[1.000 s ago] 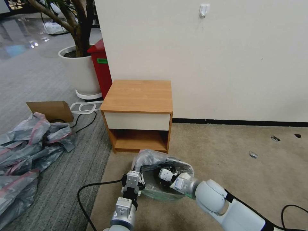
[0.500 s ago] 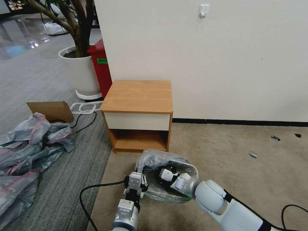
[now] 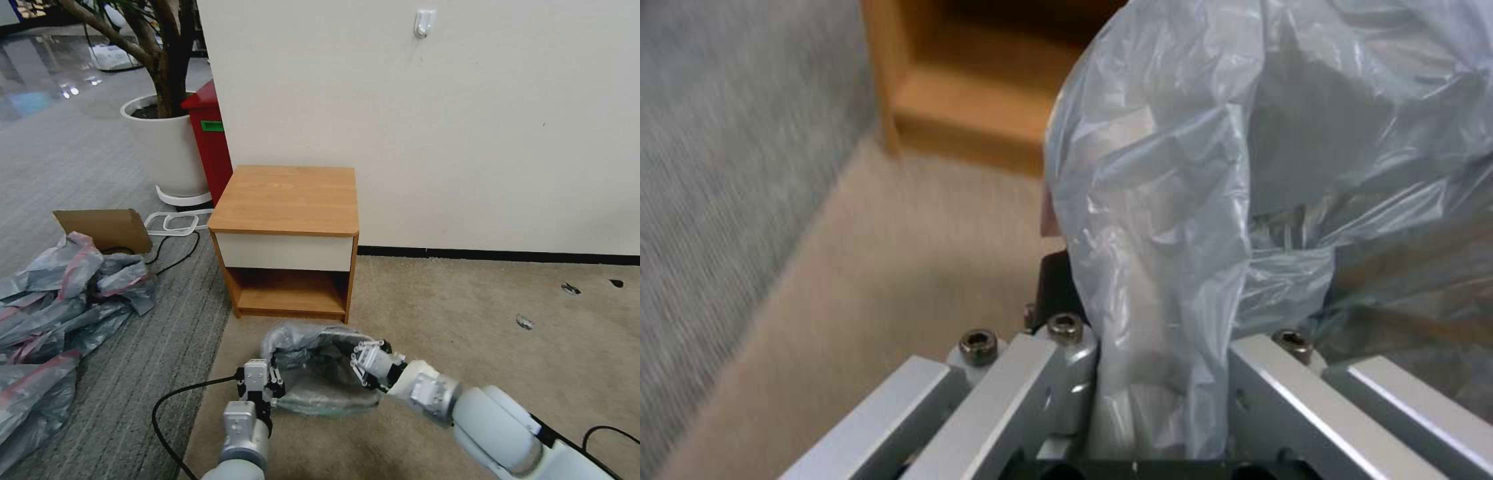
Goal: Pick up the garbage bag from the table and place it over the trash can.
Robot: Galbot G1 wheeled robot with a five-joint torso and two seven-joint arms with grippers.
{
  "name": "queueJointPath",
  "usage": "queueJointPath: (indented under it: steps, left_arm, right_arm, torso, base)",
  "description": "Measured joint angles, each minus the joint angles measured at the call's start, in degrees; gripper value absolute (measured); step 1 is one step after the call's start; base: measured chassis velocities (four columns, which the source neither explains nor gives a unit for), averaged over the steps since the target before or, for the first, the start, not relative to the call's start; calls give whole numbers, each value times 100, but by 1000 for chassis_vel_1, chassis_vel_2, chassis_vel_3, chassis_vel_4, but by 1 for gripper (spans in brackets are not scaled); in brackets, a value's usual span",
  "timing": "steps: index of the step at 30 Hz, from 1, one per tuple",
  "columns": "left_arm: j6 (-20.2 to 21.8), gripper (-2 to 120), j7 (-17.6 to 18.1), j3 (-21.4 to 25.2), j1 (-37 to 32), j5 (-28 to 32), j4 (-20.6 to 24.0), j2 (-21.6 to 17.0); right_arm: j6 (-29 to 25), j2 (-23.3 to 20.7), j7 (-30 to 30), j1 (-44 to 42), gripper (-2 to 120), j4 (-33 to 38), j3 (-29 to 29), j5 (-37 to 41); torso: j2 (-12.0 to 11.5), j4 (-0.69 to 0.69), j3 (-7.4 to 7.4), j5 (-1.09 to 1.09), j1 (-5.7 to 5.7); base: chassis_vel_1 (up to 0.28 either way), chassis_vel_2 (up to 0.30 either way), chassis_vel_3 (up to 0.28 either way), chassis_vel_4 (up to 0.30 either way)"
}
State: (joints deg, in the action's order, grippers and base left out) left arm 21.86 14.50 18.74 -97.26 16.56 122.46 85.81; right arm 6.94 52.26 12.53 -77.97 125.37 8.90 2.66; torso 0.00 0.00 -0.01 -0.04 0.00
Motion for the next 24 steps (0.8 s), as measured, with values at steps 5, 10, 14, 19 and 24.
queueJointPath:
  steps: [5, 10, 14, 19, 24]
  left_arm:
    - [646, 3, 13, 229, 59, 916, 157, -178]
    - [991, 3, -78, 277, 59, 1187, 222, -257]
    - [1109, 3, -167, 282, 33, 1227, 198, -277]
    - [1114, 3, -218, 308, 8, 1186, 111, -319]
    - [1107, 3, -235, 309, 0, 1145, 13, -323]
  right_arm:
    - [-226, 650, -248, -338, 14, 91, 377, 214]
    - [-452, 1017, -269, -611, 32, -91, 432, 163]
    - [-613, 1197, -267, -681, 48, -309, 495, 85]
    - [-693, 1276, -261, -733, 66, -369, 524, 77]
    - [-754, 1327, -258, -762, 84, -407, 532, 72]
  torso:
    - [0, 1, 0, 2, 0]
    - [0, 1, 0, 3, 0]
    - [0, 0, 1, 4, 0]
    - [0, 0, 1, 3, 0]
    - [0, 0, 1, 4, 0]
  base:
    - [0, 0, 0, 0]
    - [0, 0, 0, 0]
    - [0, 0, 0, 0]
    - [0, 0, 0, 0]
    - [0, 0, 0, 0]
